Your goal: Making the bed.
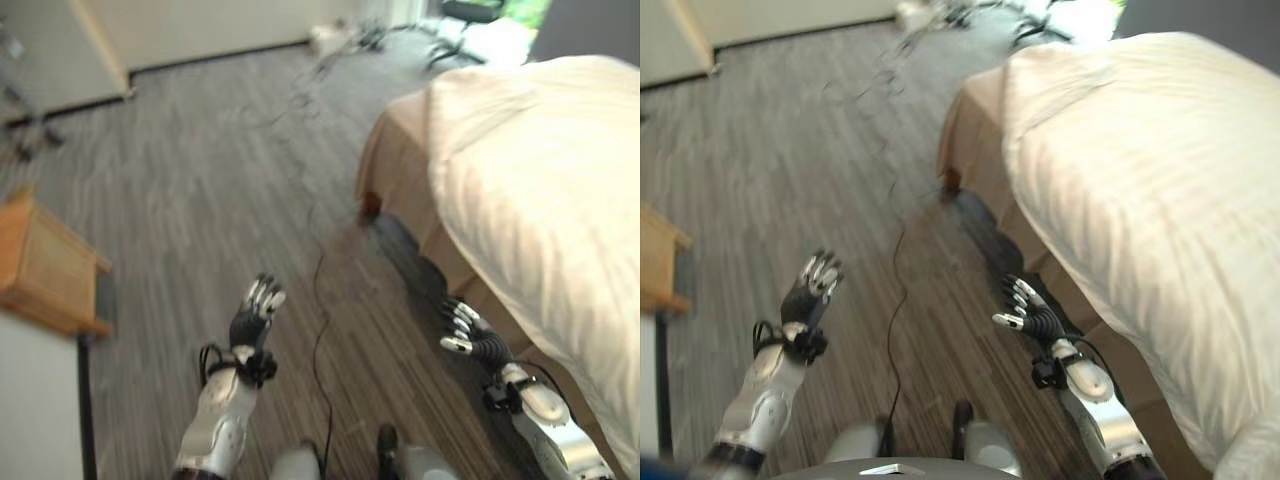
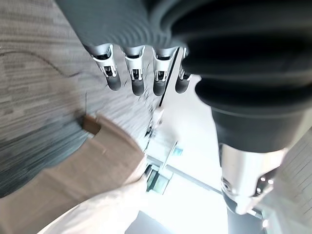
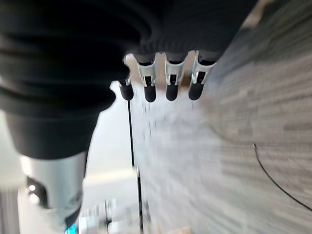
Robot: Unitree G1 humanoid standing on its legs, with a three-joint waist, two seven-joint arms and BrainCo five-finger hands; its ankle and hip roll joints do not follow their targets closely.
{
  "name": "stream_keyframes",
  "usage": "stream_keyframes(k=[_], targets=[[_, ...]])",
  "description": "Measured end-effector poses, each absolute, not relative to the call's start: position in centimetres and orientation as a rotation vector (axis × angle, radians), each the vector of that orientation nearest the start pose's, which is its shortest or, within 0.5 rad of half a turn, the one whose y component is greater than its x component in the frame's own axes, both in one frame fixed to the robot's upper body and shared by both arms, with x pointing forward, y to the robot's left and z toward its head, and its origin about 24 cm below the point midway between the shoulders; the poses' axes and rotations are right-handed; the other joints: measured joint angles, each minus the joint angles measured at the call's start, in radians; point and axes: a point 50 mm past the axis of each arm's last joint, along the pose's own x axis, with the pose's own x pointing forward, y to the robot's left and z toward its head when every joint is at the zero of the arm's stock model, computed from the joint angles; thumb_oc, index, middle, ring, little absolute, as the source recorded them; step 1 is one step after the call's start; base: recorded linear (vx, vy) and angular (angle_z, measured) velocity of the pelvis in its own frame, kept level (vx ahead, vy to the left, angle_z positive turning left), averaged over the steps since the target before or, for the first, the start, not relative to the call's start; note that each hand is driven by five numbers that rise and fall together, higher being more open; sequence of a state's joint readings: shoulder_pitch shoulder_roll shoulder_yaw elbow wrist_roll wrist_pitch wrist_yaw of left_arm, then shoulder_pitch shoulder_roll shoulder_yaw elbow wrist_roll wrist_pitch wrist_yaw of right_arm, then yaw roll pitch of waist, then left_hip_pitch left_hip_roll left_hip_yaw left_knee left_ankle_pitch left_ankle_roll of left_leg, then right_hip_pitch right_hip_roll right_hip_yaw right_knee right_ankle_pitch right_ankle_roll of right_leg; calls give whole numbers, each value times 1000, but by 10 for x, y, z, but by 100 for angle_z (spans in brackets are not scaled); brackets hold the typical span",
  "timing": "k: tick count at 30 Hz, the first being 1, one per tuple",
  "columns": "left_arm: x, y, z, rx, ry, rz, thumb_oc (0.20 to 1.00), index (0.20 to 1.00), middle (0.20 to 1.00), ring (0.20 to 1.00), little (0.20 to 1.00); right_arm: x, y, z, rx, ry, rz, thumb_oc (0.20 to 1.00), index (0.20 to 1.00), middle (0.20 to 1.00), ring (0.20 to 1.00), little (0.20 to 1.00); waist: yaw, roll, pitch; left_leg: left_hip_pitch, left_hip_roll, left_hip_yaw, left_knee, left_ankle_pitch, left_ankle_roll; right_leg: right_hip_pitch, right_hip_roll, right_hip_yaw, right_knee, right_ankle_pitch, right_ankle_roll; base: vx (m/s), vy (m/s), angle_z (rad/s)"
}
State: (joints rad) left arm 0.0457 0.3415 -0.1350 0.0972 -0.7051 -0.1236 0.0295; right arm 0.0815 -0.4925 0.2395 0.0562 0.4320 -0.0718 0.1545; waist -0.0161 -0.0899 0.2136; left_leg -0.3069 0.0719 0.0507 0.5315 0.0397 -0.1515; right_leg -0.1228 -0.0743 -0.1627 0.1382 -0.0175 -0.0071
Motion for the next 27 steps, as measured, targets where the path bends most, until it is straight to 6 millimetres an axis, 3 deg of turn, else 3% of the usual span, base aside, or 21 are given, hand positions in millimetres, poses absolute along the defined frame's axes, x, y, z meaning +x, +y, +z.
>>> stream_keyframes(k=[1, 2, 3, 4, 5, 8, 9, 10, 11, 12, 14, 15, 16, 18, 19, 20, 22, 23, 24, 26, 27], targets=[[242, 192, 16, -361, 107, -10, 1000, 1000, 1000, 1000, 1000, 232, -188, 20, -39, 152, 327, 1000, 1000, 1000, 1000, 1000, -14, 26, -13, 44, 18, 122, -230, -23, 21, 65, 18, -12, -161, -17, 41, 376, 108, 37], [242, 184, 14, -389, 113, -19, 1000, 1000, 1000, 1000, 1000, 233, -191, 23, -49, 141, 322, 1000, 1000, 1000, 1000, 1000, -7, 64, -19, 71, 37, 155, -393, -20, 27, 83, 36, -28, -203, -35, 64, 251, 72, 10], [244, 180, 20, -401, 83, -36, 1000, 1000, 1000, 1000, 1000, 238, -194, 29, -66, 122, 323, 1000, 1000, 1000, 1000, 1000, 9, 92, -12, 98, 64, 139, -500, -12, 28, 66, 48, -56, -128, -33, 31, 353, 134, -7], [245, 181, 24, -382, 67, -54, 1000, 1000, 1000, 1000, 1000, 239, -193, 29, -57, 116, 318, 1000, 1000, 1000, 1000, 1000, -1, 77, -10, 114, 48, 128, -522, -8, 35, 101, 41, -30, -161, 18, 34, 296, 109, 8], [243, 181, 17, -383, 100, -48, 1000, 1000, 1000, 1000, 1000, 239, -193, 25, -50, 134, 308, 1000, 1000, 1000, 1000, 1000, -5, 104, -10, 136, 64, 105, -534, 3, 60, 119, 61, -28, -186, 38, 20, 440, 168, 17], [234, 183, 8, -374, 140, -34, 1000, 1000, 1000, 1000, 1000, 238, -183, 23, -46, 143, 351, 1000, 1000, 1000, 1000, 1000, 5, 102, -10, 181, 19, 101, -459, 4, 65, 128, 41, 6, -153, 20, 36, 459, 235, -31], [235, 183, 10, -363, 132, -40, 1000, 1000, 1000, 1000, 1000, 238, -179, 24, -33, 135, 355, 1000, 1000, 1000, 1000, 1000, 5, 99, -12, 209, -14, 103, -466, -15, 130, 125, 23, 6, -117, 0, 55, 248, 202, -5], [236, 182, 10, -356, 131, -46, 1000, 1000, 1000, 1000, 1000, 237, -177, 25, -21, 125, 354, 1000, 1000, 1000, 1000, 1000, 1, 92, -11, 231, -30, 100, -483, -25, 190, 108, -6, -1, -47, -35, 70, 293, 331, 3], [235, 181, 14, -347, 115, -60, 1000, 1000, 1000, 1000, 1000, 233, -169, 26, 8, 112, 368, 1000, 1000, 1000, 1000, 1000, -6, 79, -39, 264, -73, 112, -521, -28, 192, 51, -58, 2, 99, -80, 88, 289, 332, 6], [238, 181, 18, -323, 100, -69, 1000, 1000, 1000, 1000, 1000, 233, -160, 27, 24, 101, 390, 1000, 1000, 1000, 1000, 1000, -6, 66, -38, 274, -106, 112, -521, -41, 217, 0, -90, 11, 244, -112, 106, 255, 301, 3], [242, 174, 20, -314, 103, -92, 1000, 1000, 1000, 1000, 1000, 235, -152, 29, 30, 92, 417, 1000, 1000, 1000, 1000, 1000, -17, 85, -25, 301, -119, 115, -490, -56, 243, -142, -166, 19, 587, -80, 69, 319, 97, 21], [240, 170, 22, -305, 95, -122, 1000, 1000, 1000, 1000, 1000, 228, -148, 22, 45, 120, 434, 1000, 1000, 1000, 1000, 1000, -22, 98, -31, 347, -137, 85, -495, -83, 272, -216, -132, 88, 741, -71, 87, 364, 33, 48], [240, 171, 22, -292, 96, -127, 1000, 1000, 1000, 1000, 1000, 225, -146, 20, 58, 128, 436, 1000, 1000, 1000, 1000, 1000, -48, 118, -29, 350, -126, 50, -493, -94, 270, -241, -51, 155, 775, -94, 99, 392, -4, 68], [243, 174, 26, -253, 85, -140, 1000, 1000, 1000, 1000, 1000, 221, -148, 17, 60, 143, 432, 1000, 1000, 1000, 1000, 1000, -98, 129, -22, 364, -122, 0, -508, -78, 258, -251, 16, 167, 708, -106, 98, 352, -84, 103], [243, 178, 27, -237, 79, -133, 1000, 1000, 1000, 1000, 1000, 217, -153, 14, 56, 159, 417, 1000, 1000, 1000, 1000, 1000, -106, 113, -26, 391, -148, -1, -526, -71, 249, -259, 13, 125, 585, -98, 82, 453, -131, 69], [242, 178, 26, -240, 83, -129, 1000, 1000, 1000, 1000, 1000, 215, -155, 12, 53, 168, 410, 1000, 1000, 1000, 1000, 1000, -111, 108, -30, 401, -162, -11, -528, -107, 235, -276, 17, 115, 534, -96, 79, 624, -174, 36], [244, 178, 26, -241, 85, -130, 1000, 1000, 1000, 1000, 1000, 210, -159, 9, 53, 181, 398, 1000, 1000, 1000, 1000, 1000, -119, 115, -33, 392, -169, -31, -518, -146, 207, -251, 29, 134, 254, -85, 103, 315, -79, 28], [246, 176, 26, -241, 82, -139, 1000, 1000, 1000, 1000, 1000, 206, -161, 6, 59, 198, 385, 1000, 1000, 1000, 1000, 1000, -123, 106, -34, 407, -179, -38, -536, -143, 203, -252, 34, 148, 123, -47, 112, 418, -117, 32], [248, 177, 22, -238, 97, -136, 1000, 1000, 1000, 1000, 1000, 203, -163, 1, 63, 223, 376, 1000, 1000, 1000, 1000, 1000, -124, 94, -39, 441, -188, -39, -551, -137, 235, -217, 35, 157, -52, 3, 110, 275, -82, 22], [247, 176, 19, -238, 113, -141, 1000, 1000, 1000, 1000, 1000, 201, -166, -2, 66, 235, 357, 1000, 1000, 1000, 1000, 1000, -141, 87, -57, 475, -190, -61, -550, -177, 232, -190, 7, 64, -186, 57, 107, 526, -197, 25], [245, 174, 17, -243, 116, -150, 1000, 1000, 1000, 1000, 1000, 202, -168, 0, 60, 228, 352, 1000, 1000, 1000, 1000, 1000, -146, 90, -65, 519, -180, -68, -570, -193, 223, -188, -2, 25, -163, 76, 93, 532, -220, 23]])
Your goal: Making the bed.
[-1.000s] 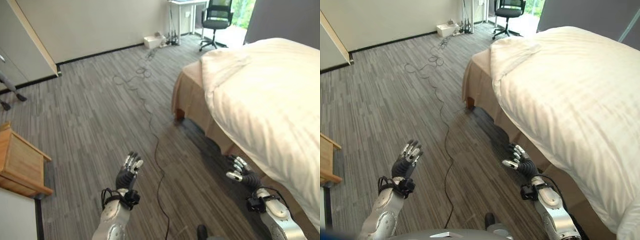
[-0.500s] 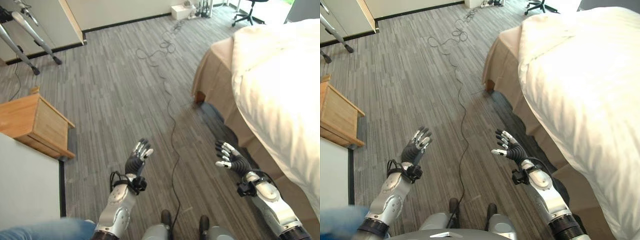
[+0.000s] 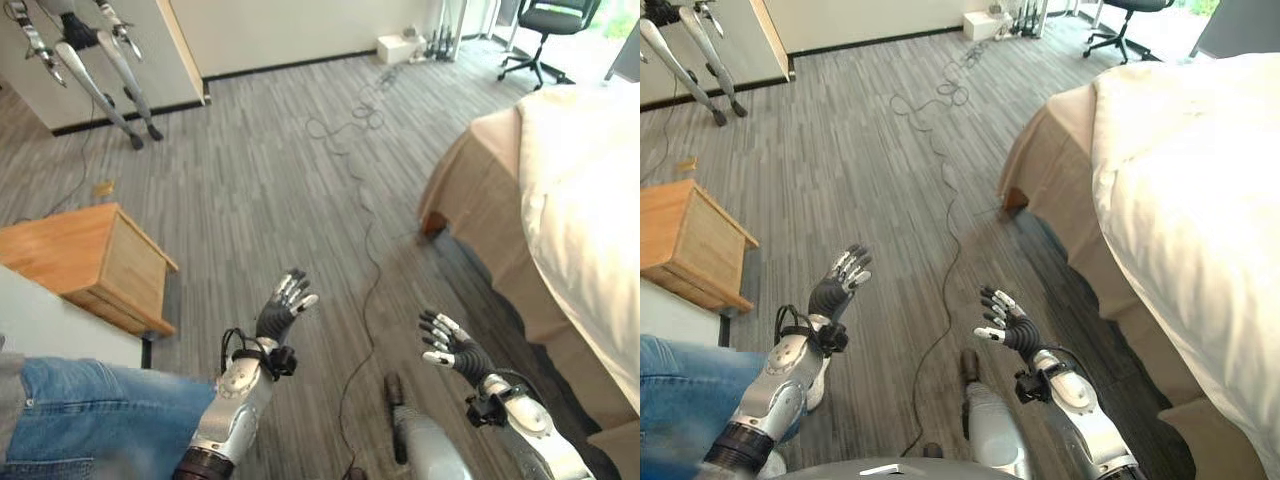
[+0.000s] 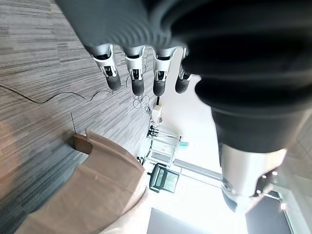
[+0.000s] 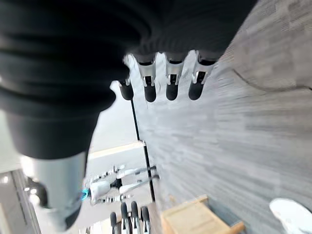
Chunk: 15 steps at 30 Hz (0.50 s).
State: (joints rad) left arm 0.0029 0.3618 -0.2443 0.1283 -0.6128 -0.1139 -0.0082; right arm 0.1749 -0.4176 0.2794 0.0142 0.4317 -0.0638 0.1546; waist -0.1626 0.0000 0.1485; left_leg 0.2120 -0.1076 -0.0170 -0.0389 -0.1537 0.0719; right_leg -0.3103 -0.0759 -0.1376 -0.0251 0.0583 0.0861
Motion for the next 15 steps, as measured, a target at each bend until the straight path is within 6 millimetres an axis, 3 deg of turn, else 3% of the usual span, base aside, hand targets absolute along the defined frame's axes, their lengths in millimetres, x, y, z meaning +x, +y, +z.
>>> stream_keyframes(k=[2, 3, 5, 6, 7, 8, 9, 10, 11, 12, 13, 14, 15], targets=[[238, 168, 10, -266, 147, -153, 1000, 1000, 1000, 1000, 1000, 198, -172, -3, 55, 245, 344, 1000, 1000, 1000, 1000, 1000, 0, 14, -32, 73, 34, -22, -23, -32, -34, 46, 10, -42, 59, 55, -27, 378, -143, 24], [236, 167, 7, -267, 157, -159, 1000, 1000, 1000, 1000, 1000, 197, -172, -3, 54, 247, 343, 1000, 1000, 1000, 1000, 1000, 2, 2, -51, 86, 34, -23, -3, -35, -39, 61, 11, -33, 66, 139, -61, 450, -160, 20], [233, 162, 3, -291, 171, -162, 1000, 1000, 1000, 1000, 1000, 203, -176, -1, 29, 237, 344, 1000, 1000, 1000, 1000, 1000, 7, 35, -63, 86, 75, -15, 90, -52, -70, 89, 56, -35, 114, 89, -111, 376, -181, -4], [234, 161, 3, -295, 173, -162, 1000, 1000, 1000, 1000, 1000, 207, -176, 2, 23, 226, 349, 1000, 1000, 1000, 1000, 1000, 8, 37, -62, 65, 81, -3, 173, -54, -74, 112, 63, -35, 117, 69, -124, 344, -278, -12], [234, 161, 4, -298, 172, -163, 1000, 1000, 1000, 1000, 1000, 210, -176, 5, 18, 214, 350, 1000, 1000, 1000, 1000, 1000, 3, 36, -62, 24, 85, 14, 296, -54, -78, 141, 67, -33, 110, 57, -135, 230, -228, -7], [235, 161, 4, -303, 170, -162, 1000, 1000, 1000, 1000, 1000, 213, -178, 10, 8, 193, 351, 1000, 1000, 1000, 1000, 1000, 1, 31, -64, -62, 100, 42, 519, -18, -127, 182, 77, -34, 105, 28, -154, 355, -322, -1], [239, 158, 8, -303, 155, -175, 1000, 1000, 1000, 1000, 1000, 213, -187, 14, -6, 176, 325, 1000, 1000, 1000, 1000, 1000, -3, 31, -68, -240, 160, 75, 903, 49, -150, 228, 91, -46, 99, -2, -168, 334, -226, 4], [241, 157, 10, -301, 147, -181, 1000, 1000, 1000, 1000, 1000, 214, -189, 13, -8, 175, 311, 1000, 1000, 1000, 1000, 1000, 4, 12, -69, -318, 154, 59, 999, 59, -159, 246, 90, -32, 97, -36, -191, 444, -251, -16], [245, 152, 14, -305, 134, -201, 1000, 1000, 1000, 1000, 1000, 211, -195, 12, -6, 184, 280, 1000, 1000, 1000, 1000, 1000, 33, -5, -60, -393, 158, 76, 1096, 77, -121, 277, 88, -7, 88, -36, -190, 363, -83, -39], [245, 152, 15, -319, 133, -199, 1000, 1000, 1000, 1000, 1000, 211, -194, 10, -6, 193, 277, 1000, 1000, 1000, 1000, 1000, 48, -36, -47, -431, 154, 77, 1063, 68, -131, 301, 80, 23, 77, -51, -192, 385, -48, -60], [247, 152, 17, -329, 125, -197, 1000, 1000, 1000, 1000, 1000, 212, -194, 13, -10, 182, 269, 1000, 1000, 1000, 1000, 1000, 58, -68, -23, -486, 139, 76, 913, 58, -123, 351, 69, 43, 41, -65, -198, 392, -18, -56], [249, 152, 19, -332, 119, -198, 1000, 1000, 1000, 1000, 1000, 214, -194, 14, -7, 175, 259, 1000, 1000, 1000, 1000, 1000, 60, -82, -9, -516, 144, 90, 767, 59, -121, 381, 71, 64, 20, -61, -188, 389, 29, -71], [249, 153, 19, -332, 120, -196, 1000, 1000, 1000, 1000, 1000, 218, -193, 16, -10, 164, 264, 1000, 1000, 1000, 1000, 1000, 70, -76, 0, -529, 155, 89, 637, 73, -113, 407, 82, 77, 14, -60, -181, 429, 66, -79]])
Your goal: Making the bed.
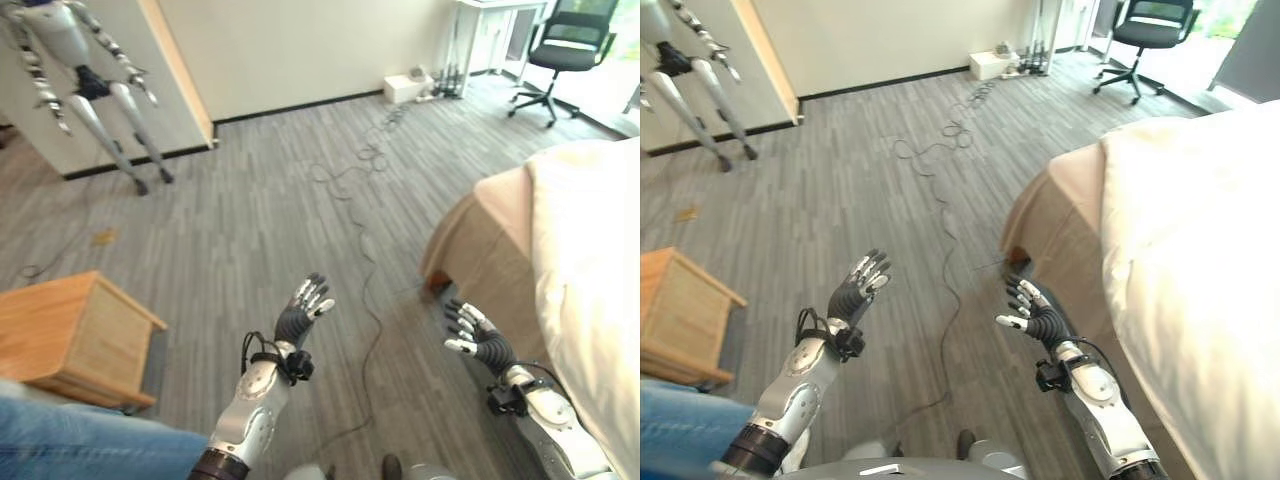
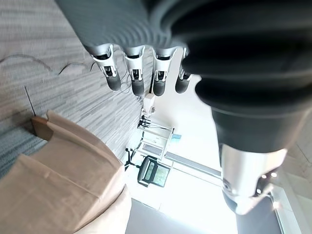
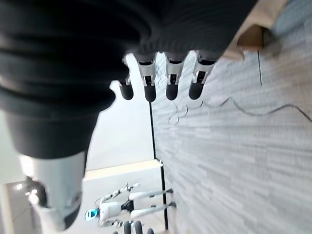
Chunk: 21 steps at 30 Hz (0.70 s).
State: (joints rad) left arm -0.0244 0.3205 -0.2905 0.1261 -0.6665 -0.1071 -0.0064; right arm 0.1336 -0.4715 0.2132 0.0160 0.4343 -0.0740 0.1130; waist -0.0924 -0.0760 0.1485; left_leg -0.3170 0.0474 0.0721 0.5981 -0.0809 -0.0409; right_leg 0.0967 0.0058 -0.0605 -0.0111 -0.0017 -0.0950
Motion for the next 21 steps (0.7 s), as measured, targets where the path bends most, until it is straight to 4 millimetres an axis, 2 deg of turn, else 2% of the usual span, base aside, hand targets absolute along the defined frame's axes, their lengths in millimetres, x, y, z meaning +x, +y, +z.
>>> stream_keyframes(k=[1, 3, 4, 5, 7, 8, 9, 10, 11, 12, 14, 15, 16, 17, 18, 19, 21], targets=[[248, 153, 18, -331, 123, -195, 1000, 1000, 1000, 1000, 1000, 219, -193, 17, -10, 158, 266, 1000, 1000, 1000, 1000, 1000, -1, 15, 3, -23, 10, -2, -65, 5, 6, 36, 17, 10, -17, -10, 13, 424, 82, -77], [248, 154, 18, -331, 122, -191, 1000, 1000, 1000, 1000, 1000, 217, -192, 15, -14, 168, 272, 1000, 1000, 1000, 1000, 1000, -10, 37, -5, -2, -6, -20, -331, 19, 18, 83, 32, 43, -51, -45, 51, 414, 72, -61], [248, 155, 18, -331, 120, -187, 1000, 1000, 1000, 1000, 1000, 217, -191, 15, -20, 172, 283, 1000, 1000, 1000, 1000, 1000, -7, 52, -3, 27, -27, -56, -476, 29, 23, 105, 35, 70, -56, -53, 47, 571, 97, -96], [246, 157, 16, -332, 124, -176, 1000, 1000, 1000, 1000, 1000, 215, -188, 11, -34, 190, 307, 1000, 1000, 1000, 1000, 1000, -6, 74, -3, 45, -66, -127, -599, 52, 36, 144, 34, 130, -61, -74, 64, 415, 72, -108], [242, 162, 13, -335, 131, -152, 1000, 1000, 1000, 1000, 1000, 208, -188, 6, -35, 217, 317, 1000, 1000, 1000, 1000, 1000, 7, 101, -14, 75, -88, -138, -612, 70, 51, 185, 41, 155, -59, -100, 80, 326, 77, -103], [240, 165, 13, -335, 127, -140, 1000, 1000, 1000, 1000, 1000, 202, -190, 4, -47, 234, 323, 1000, 1000, 1000, 1000, 1000, 14, 120, -22, 115, -88, -141, -620, 81, 57, 209, 57, 182, -46, -139, 85, 358, 141, -86], [240, 171, 14, -330, 119, -116, 1000, 1000, 1000, 1000, 1000, 197, -188, -2, -38, 258, 325, 1000, 1000, 1000, 1000, 1000, 13, 97, -21, 140, -96, -118, -606, 176, 59, 242, 41, 197, -32, -179, 93, 351, 179, -68], [240, 176, 14, -329, 114, -96, 1000, 1000, 1000, 1000, 1000, 193, -187, -5, -30, 272, 329, 1000, 1000, 1000, 1000, 1000, 13, 68, -24, 151, -109, -96, -592, 185, 65, 243, 18, 209, 0, -207, 112, 328, 203, -58], [240, 180, 15, -324, 111, -82, 1000, 1000, 1000, 1000, 1000, 192, -187, -6, -34, 277, 334, 1000, 1000, 1000, 1000, 1000, 15, 46, -28, 160, -118, -73, -586, 186, 67, 233, -5, 220, 36, -218, 120, 303, 196, -65], [240, 184, 16, -310, 112, -73, 1000, 1000, 1000, 1000, 1000, 192, -186, -6, -27, 269, 329, 1000, 1000, 1000, 1000, 1000, 10, 22, -34, 170, -134, -46, -576, 165, 101, 212, -29, 224, 90, -225, 133, 288, 193, -65], [245, 185, 20, -300, 97, -70, 1000, 1000, 1000, 1000, 1000, 195, -183, -3, -4, 250, 316, 1000, 1000, 1000, 1000, 1000, 11, 18, -34, 200, -144, -33, -595, 166, 143, 163, -46, 227, 184, -250, 162, 276, 192, -46], [249, 184, 24, -297, 84, -70, 1000, 1000, 1000, 1000, 1000, 196, -181, -2, 1, 242, 319, 1000, 1000, 1000, 1000, 1000, 9, 21, -32, 210, -148, -25, -598, 149, 154, 141, -48, 229, 227, -235, 173, 221, 169, -32], [253, 184, 29, -295, 64, -67, 1000, 1000, 1000, 1000, 1000, 199, -178, -1, 11, 232, 324, 1000, 1000, 1000, 1000, 1000, 13, 23, -30, 224, -149, -18, -606, 144, 161, 86, -46, 234, 346, -236, 202, 162, 149, -28], [258, 184, 34, -293, 44, -66, 1000, 1000, 1000, 1000, 1000, 202, -174, 1, 19, 218, 329, 1000, 1000, 1000, 1000, 1000, 15, 27, -26, 248, -149, -10, -624, 142, 165, 17, -45, 226, 487, -247, 223, 222, 224, -44], [264, 183, 41, -293, 9, -56, 1000, 1000, 1000, 1000, 1000, 211, -168, 8, 13, 184, 359, 1000, 1000, 1000, 1000, 1000, 13, 48, -6, 301, -149, 9, -650, 131, 179, -107, -61, 191, 708, -253, 231, 157, 166, -34], [266, 182, 44, -295, -3, -51, 1000, 1000, 1000, 1000, 1000, 212, -166, 10, 14, 173, 366, 1000, 1000, 1000, 1000, 1000, 5, 63, 3, 329, -147, 22, -667, 120, 170, -159, -85, 144, 750, -258, 226, 189, 146, -35], [265, 185, 45, -294, -14, -39, 1000, 1000, 1000, 1000, 1000, 214, -164, 11, 16, 168, 376, 1000, 1000, 1000, 1000, 1000, 8, 80, 14, 362, -144, 40, -689, 124, 173, -229, -122, 76, 730, -259, 223, 184, 78, -23]])
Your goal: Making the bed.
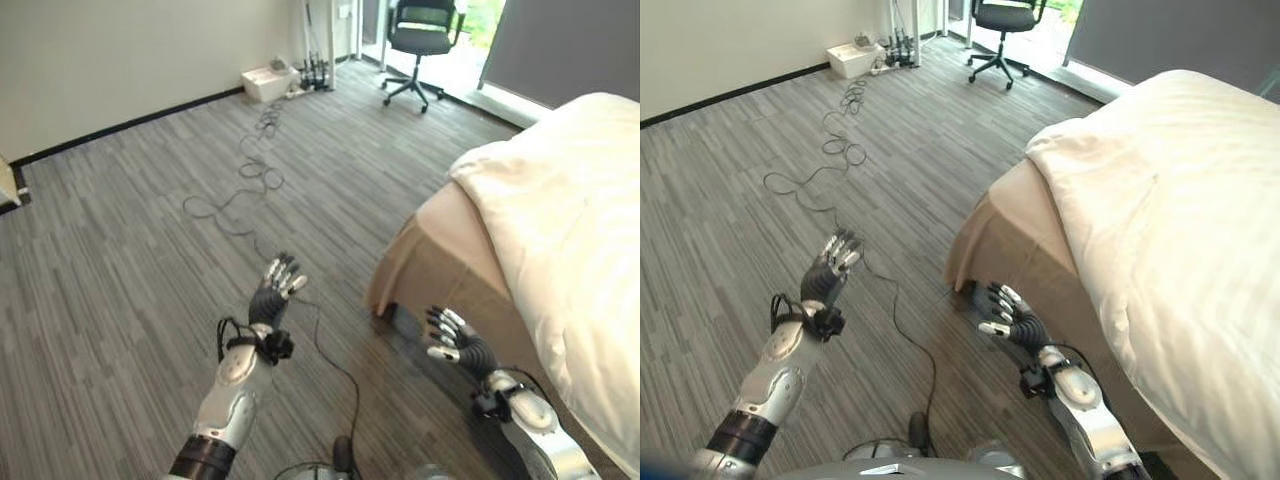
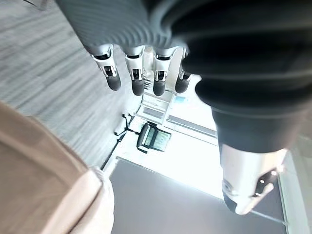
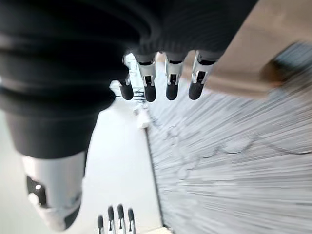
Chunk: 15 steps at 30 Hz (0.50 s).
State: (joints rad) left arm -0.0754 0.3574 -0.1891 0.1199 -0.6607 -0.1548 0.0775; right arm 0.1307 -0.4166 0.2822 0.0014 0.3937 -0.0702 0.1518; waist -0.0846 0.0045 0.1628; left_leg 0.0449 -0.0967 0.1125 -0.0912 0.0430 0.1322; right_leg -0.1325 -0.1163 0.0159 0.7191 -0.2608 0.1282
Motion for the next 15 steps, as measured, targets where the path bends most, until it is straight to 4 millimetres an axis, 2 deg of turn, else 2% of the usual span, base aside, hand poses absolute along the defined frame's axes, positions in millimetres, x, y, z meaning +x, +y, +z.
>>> stream_keyframes(k=[1, 3, 4, 5, 7, 8, 9, 10, 11, 12, 14, 15], targets=[[264, 188, 45, -298, -14, -17, 1000, 1000, 1000, 1000, 1000, 210, -164, 7, 20, 186, 374, 1000, 1000, 1000, 1000, 1000, -18, 4, 2, 25, 6, 10, 0, -36, -31, -40, -13, -77, -118, 2, -2, 187, 63, -27], [260, 196, 41, -289, -3, 9, 1000, 1000, 1000, 1000, 1000, 207, -166, 4, 21, 204, 368, 1000, 1000, 1000, 1000, 1000, -19, 0, 1, 36, 9, 22, 1, -41, -32, -64, -7, -120, -250, 29, -16, 143, 19, -14], [258, 198, 40, -287, 4, 14, 1000, 1000, 1000, 1000, 1000, 204, -168, 1, 22, 217, 358, 1000, 1000, 1000, 1000, 1000, -37, -7, -6, 39, 8, 24, 2, -58, -28, -74, 1, -135, -284, 59, -20, 120, -17, -6], [256, 199, 37, -286, 14, 19, 1000, 1000, 1000, 1000, 1000, 202, -171, -2, 22, 234, 346, 1000, 1000, 1000, 1000, 1000, -38, -18, -11, 48, 8, 38, 2, -70, -30, -75, 4, -167, -331, 84, -38, 93, -40, -17], [249, 201, 29, -281, 45, 30, 1000, 1000, 1000, 1000, 1000, 200, -172, -4, 22, 245, 342, 1000, 1000, 1000, 1000, 1000, -25, -35, -27, 55, 11, 74, 7, -81, -34, -50, 9, -206, -418, 121, -55, 55, -74, -52], [248, 198, 28, -286, 49, 22, 1000, 1000, 1000, 1000, 1000, 199, -173, -5, 23, 247, 339, 1000, 1000, 1000, 1000, 1000, -25, -41, -31, 57, 13, 84, 7, -81, -34, -26, 10, -202, -447, 126, -54, 77, -114, -37], [248, 197, 28, -284, 51, 10, 1000, 1000, 1000, 1000, 1000, 199, -173, -5, 23, 249, 338, 1000, 1000, 1000, 1000, 1000, -22, -50, -36, 61, 13, 89, 7, -81, -35, 8, 7, -196, -496, 166, -54, 82, -115, -29], [248, 194, 26, -287, 59, -1, 1000, 1000, 1000, 1000, 1000, 201, -176, -5, 18, 248, 330, 1000, 1000, 1000, 1000, 1000, -21, -44, -39, 70, 38, 101, 8, -86, -51, 51, 45, -190, -583, 199, -73, 61, -84, -26], [248, 192, 26, -286, 61, -11, 1000, 1000, 1000, 1000, 1000, 201, -178, -5, 19, 247, 320, 1000, 1000, 1000, 1000, 1000, -19, -45, -41, 81, 44, 101, 9, -86, -54, 86, 55, -188, -628, 226, -82, 37, -129, -31], [247, 190, 25, -292, 63, -19, 1000, 1000, 1000, 1000, 1000, 203, -181, -3, 14, 240, 306, 1000, 1000, 1000, 1000, 1000, -20, -50, -45, 83, 51, 104, 33, -86, -58, 124, 66, -184, -681, 249, -109, 22, -96, -16], [247, 187, 26, -297, 60, -30, 1000, 1000, 1000, 1000, 1000, 206, -186, 1, -3, 226, 295, 1000, 1000, 1000, 1000, 1000, -35, -46, -51, 80, 63, 117, 69, -96, -77, 142, 80, -170, -707, 252, -115, 1, -125, -23], [247, 186, 28, -298, 52, -35, 1000, 1000, 1000, 1000, 1000, 207, -188, 2, -4, 219, 282, 1000, 1000, 1000, 1000, 1000, -28, -44, -53, 80, 70, 133, 82, -101, -85, 154, 88, -155, -722, 257, -122, -56, -176, -39]])
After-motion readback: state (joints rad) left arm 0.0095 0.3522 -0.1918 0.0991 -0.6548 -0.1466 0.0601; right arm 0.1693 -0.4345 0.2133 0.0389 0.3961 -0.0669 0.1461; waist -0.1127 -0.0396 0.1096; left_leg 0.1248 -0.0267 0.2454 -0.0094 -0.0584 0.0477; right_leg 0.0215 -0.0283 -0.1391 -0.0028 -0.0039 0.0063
